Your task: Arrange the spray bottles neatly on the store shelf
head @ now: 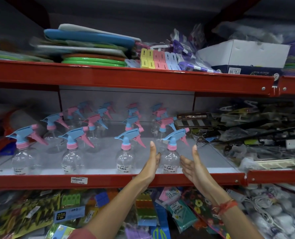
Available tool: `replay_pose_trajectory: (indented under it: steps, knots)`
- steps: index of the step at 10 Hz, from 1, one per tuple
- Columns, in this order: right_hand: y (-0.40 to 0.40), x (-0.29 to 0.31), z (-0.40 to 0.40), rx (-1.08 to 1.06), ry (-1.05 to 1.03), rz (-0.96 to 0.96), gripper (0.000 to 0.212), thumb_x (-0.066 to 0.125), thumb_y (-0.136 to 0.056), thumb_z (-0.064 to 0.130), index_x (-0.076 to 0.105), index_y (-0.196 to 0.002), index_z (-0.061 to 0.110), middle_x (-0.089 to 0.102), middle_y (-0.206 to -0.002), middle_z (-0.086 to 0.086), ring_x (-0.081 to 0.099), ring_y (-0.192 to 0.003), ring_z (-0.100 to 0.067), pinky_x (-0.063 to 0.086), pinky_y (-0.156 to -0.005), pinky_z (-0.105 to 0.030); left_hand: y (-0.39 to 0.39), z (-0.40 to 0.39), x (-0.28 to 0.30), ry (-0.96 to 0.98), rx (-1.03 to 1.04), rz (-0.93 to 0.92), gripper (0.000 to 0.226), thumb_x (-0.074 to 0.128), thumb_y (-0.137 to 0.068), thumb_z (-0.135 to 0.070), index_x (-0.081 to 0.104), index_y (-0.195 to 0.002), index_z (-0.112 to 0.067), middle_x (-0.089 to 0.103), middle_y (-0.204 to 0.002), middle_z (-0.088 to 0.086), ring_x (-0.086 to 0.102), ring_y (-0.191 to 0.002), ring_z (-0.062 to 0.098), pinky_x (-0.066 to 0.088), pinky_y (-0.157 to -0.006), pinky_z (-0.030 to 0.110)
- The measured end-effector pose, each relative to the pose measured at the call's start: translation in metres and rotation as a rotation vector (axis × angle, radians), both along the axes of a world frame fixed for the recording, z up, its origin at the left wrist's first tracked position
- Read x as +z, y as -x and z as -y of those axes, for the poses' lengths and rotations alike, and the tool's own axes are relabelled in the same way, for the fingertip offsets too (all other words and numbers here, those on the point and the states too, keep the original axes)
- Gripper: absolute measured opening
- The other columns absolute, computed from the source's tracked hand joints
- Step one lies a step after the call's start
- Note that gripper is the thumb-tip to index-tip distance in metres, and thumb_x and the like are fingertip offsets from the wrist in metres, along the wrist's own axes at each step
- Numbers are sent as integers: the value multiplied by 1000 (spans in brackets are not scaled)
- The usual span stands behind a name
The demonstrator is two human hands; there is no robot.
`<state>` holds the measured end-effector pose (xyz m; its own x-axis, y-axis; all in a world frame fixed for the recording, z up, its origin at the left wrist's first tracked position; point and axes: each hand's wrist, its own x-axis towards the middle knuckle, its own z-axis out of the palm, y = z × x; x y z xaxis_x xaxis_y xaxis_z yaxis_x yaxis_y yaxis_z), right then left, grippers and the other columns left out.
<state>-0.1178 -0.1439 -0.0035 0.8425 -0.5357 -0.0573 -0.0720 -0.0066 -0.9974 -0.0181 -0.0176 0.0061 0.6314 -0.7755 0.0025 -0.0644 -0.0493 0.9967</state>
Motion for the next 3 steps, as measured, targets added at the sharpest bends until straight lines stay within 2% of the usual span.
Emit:
replay_pose_trajectory:
  steps: [1,2,3]
  knots:
    - [0,-3,-5,-83,53,-4,101,14,-76,82,29,-150,15,28,-158,-5,28,-145,-20,18,-120,-41,0,-1,-5,-22,-12,26,90,-6,-79,-72,6,-150,-19,9,-160,2,11,-147,17,5,-120,41]
    - [0,-8,-16,-369,191,78,89,18,-78,83,50,-138,25,47,-148,0,42,-137,-20,27,-116,-45,1,-17,-10,-89,-7,111,102,4,-69,-85,18,-149,-24,19,-159,-2,18,-146,16,10,-120,43]
    - [0,0,-36,-558,231,316,65,26,-90,67,63,-123,25,61,-134,1,52,-128,-18,37,-110,-39,1,-46,-5,41,99,229,79,27,-79,-73,47,-137,-24,47,-145,-5,41,-135,11,26,-115,34]
